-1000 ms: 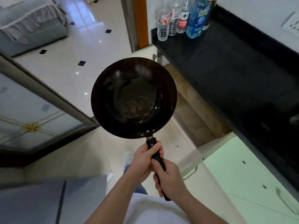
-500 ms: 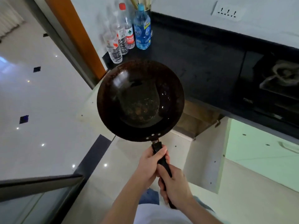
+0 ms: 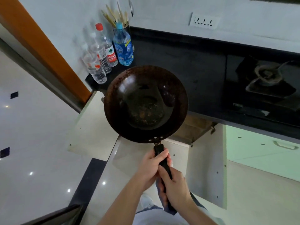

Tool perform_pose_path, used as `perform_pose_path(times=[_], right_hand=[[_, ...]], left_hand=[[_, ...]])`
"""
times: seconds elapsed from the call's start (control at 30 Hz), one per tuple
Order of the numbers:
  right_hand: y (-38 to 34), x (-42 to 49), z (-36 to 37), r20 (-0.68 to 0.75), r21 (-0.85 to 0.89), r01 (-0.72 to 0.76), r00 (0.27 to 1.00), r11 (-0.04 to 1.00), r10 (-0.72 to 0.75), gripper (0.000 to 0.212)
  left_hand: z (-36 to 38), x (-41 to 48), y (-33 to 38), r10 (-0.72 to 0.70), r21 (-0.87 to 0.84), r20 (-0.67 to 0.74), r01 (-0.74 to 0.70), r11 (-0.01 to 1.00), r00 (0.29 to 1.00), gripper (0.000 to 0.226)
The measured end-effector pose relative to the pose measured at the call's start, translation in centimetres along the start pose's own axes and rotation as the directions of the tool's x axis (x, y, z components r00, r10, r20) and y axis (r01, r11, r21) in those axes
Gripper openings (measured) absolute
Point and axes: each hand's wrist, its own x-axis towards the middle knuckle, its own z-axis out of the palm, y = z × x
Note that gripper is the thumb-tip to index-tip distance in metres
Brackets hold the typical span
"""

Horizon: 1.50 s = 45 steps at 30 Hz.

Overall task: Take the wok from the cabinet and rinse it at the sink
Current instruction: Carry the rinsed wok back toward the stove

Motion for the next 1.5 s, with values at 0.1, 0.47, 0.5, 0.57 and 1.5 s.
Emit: perform_pose_path(times=[0.1,0.47,0.5,0.57,1.5], right_hand=[[-1.8,2.9,-0.6,-0.014,0.000,0.019,1.000,1.000,-0.019,0.044],[-11.1,13.5,-4.5,-0.056,0.033,0.063,0.997,0.997,-0.061,0.040],[-11.6,14.1,-4.9,-0.066,0.032,0.058,0.996,0.998,-0.056,0.040],[-12.4,15.1,-5.6,-0.087,0.055,0.046,0.995,0.997,-0.041,0.038],[-18.5,24.0,-3.2,-0.461,0.382,0.022,0.871,0.924,0.170,0.043]], left_hand=[[0.1,2.8,2.2,0.010,0.022,0.006,-0.010,1.000,1.000,0.010],[2.2,14.6,11.8,0.020,0.062,-0.032,-0.018,0.998,0.999,0.011],[2.5,15.4,12.4,0.020,0.067,-0.022,-0.019,0.998,1.000,0.011],[3.0,16.7,13.3,0.015,0.084,-0.009,-0.015,0.996,1.000,0.011],[2.7,29.2,20.6,-0.335,0.480,0.219,0.197,0.855,0.916,0.018]])
